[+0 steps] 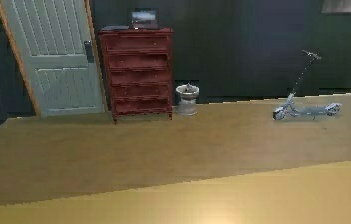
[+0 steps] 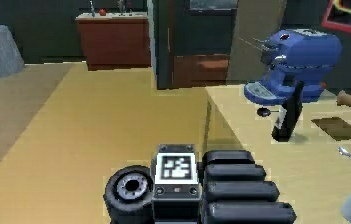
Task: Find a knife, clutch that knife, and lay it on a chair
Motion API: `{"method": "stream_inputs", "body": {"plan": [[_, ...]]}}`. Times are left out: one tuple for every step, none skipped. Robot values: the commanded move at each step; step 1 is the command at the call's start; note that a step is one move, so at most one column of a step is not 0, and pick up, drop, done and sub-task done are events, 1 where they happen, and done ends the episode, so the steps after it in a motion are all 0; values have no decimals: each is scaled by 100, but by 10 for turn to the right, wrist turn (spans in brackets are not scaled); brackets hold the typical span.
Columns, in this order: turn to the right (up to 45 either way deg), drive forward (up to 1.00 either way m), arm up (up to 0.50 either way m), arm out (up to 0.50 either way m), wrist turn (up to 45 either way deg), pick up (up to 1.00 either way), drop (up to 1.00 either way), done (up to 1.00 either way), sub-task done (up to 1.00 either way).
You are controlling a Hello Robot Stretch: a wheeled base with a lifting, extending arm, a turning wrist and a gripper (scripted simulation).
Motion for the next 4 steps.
{"method": "stream_inputs", "body": {"plan": [[-450,0,0,0,0,0,0,0,0],[-450,0,0,0,0,0,0,0,0],[-450,0,0,0,0,0,0,0,0],[-300,0,0,0,0,0,0,0,0]]}}
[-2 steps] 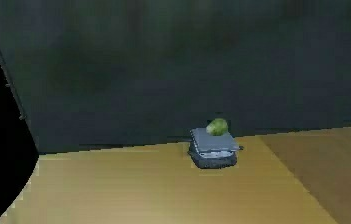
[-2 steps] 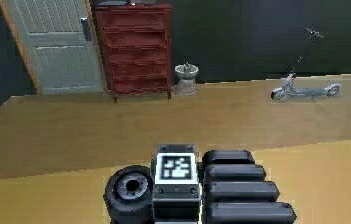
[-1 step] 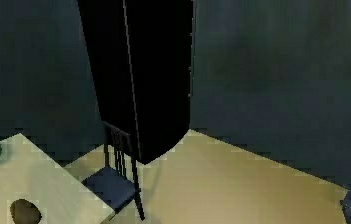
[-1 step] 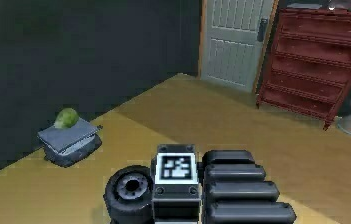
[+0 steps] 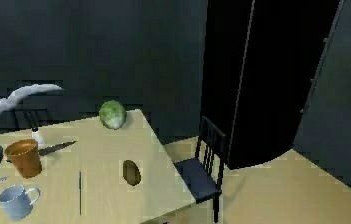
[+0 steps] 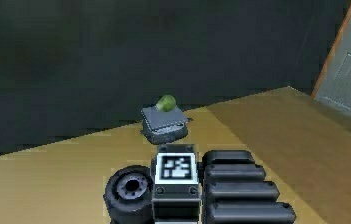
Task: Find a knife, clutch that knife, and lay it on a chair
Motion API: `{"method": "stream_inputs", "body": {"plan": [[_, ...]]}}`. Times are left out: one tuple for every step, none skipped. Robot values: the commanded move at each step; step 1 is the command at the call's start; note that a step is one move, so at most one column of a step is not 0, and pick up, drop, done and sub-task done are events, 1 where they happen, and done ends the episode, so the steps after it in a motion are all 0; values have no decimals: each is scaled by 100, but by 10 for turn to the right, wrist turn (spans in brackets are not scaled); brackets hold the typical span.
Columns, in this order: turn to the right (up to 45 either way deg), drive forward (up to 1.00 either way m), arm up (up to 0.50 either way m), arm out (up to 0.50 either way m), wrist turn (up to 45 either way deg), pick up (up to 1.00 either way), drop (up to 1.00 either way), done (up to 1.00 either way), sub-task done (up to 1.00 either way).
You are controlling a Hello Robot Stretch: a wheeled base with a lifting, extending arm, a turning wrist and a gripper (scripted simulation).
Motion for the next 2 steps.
{"method": "stream_inputs", "body": {"plan": [[-450,0,0,0,0,0,0,0,0],[-450,0,0,0,0,0,0,0,0]]}}
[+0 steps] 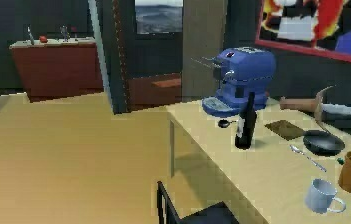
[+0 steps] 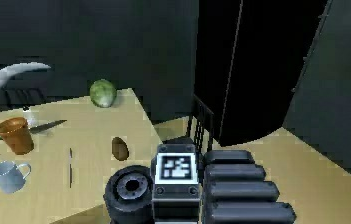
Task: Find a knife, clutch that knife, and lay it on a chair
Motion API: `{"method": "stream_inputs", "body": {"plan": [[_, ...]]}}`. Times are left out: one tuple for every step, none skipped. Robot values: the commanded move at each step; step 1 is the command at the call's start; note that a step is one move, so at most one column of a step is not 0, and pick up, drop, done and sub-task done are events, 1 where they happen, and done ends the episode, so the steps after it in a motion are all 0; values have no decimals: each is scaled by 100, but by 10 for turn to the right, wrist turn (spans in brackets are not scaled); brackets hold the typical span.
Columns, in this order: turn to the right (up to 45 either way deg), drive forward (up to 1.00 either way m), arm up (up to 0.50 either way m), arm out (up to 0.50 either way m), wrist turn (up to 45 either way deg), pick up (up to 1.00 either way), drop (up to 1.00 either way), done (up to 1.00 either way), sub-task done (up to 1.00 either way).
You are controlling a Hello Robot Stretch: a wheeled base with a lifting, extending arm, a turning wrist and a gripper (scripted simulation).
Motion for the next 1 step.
{"method": "stream_inputs", "body": {"plan": [[-450,0,0,0,0,0,0,0,0]]}}
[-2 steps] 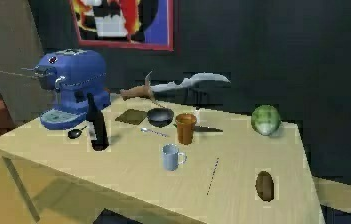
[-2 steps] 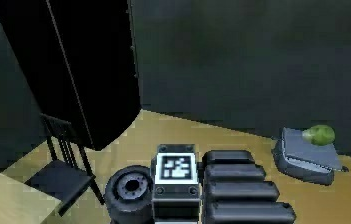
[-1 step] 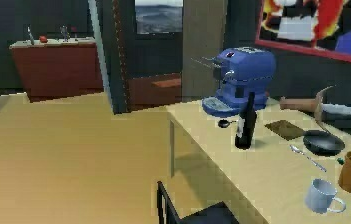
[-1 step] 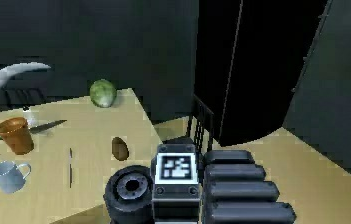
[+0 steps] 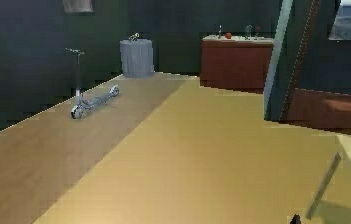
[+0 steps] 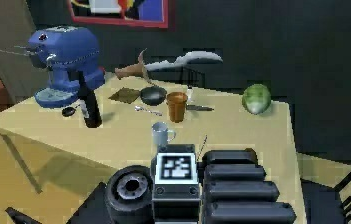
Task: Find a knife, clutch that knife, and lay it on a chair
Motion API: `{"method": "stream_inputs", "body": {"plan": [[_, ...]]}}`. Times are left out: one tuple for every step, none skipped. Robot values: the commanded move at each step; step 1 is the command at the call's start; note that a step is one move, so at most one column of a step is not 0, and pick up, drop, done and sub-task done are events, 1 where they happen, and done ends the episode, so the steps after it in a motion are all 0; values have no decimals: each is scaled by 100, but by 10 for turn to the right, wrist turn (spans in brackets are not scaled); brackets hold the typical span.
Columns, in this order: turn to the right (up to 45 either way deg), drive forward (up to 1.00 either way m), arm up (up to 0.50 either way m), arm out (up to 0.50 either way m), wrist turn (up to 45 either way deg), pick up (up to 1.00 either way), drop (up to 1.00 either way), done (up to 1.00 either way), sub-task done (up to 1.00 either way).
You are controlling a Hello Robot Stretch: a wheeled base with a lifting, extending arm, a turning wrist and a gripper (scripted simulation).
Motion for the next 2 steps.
{"method": "stream_inputs", "body": {"plan": [[-420,0,0,0,0,0,0,0,0],[0,0,0,36,0,0,0,0,0]]}}
